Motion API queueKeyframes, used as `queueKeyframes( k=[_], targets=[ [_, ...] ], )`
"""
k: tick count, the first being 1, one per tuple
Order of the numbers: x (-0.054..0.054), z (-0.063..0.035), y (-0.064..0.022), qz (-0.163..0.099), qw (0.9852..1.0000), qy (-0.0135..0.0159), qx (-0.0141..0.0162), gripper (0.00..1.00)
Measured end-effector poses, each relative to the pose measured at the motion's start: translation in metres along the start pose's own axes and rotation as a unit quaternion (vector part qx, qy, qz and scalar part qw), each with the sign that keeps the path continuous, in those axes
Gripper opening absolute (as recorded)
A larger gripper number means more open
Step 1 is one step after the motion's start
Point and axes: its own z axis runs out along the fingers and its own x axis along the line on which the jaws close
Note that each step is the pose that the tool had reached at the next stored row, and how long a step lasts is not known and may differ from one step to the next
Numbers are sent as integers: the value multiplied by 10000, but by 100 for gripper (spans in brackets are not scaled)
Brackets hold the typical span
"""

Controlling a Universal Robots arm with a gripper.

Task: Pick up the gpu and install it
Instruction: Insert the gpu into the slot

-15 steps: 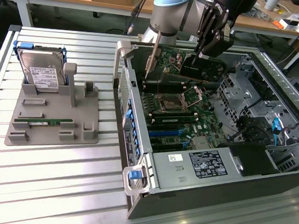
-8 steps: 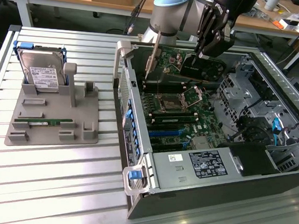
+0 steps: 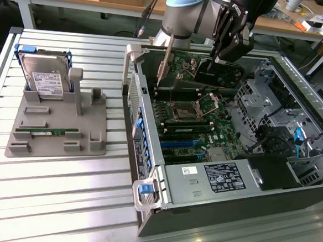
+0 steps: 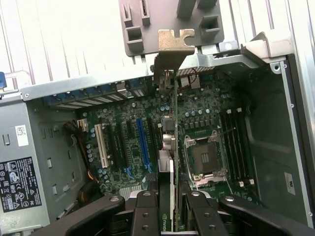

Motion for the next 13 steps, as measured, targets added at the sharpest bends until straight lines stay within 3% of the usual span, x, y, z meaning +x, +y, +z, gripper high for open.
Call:
queueKeyframes(
  k=[13],
  targets=[
    [0,3,0,-106,9999,6,2,26]
  ],
)
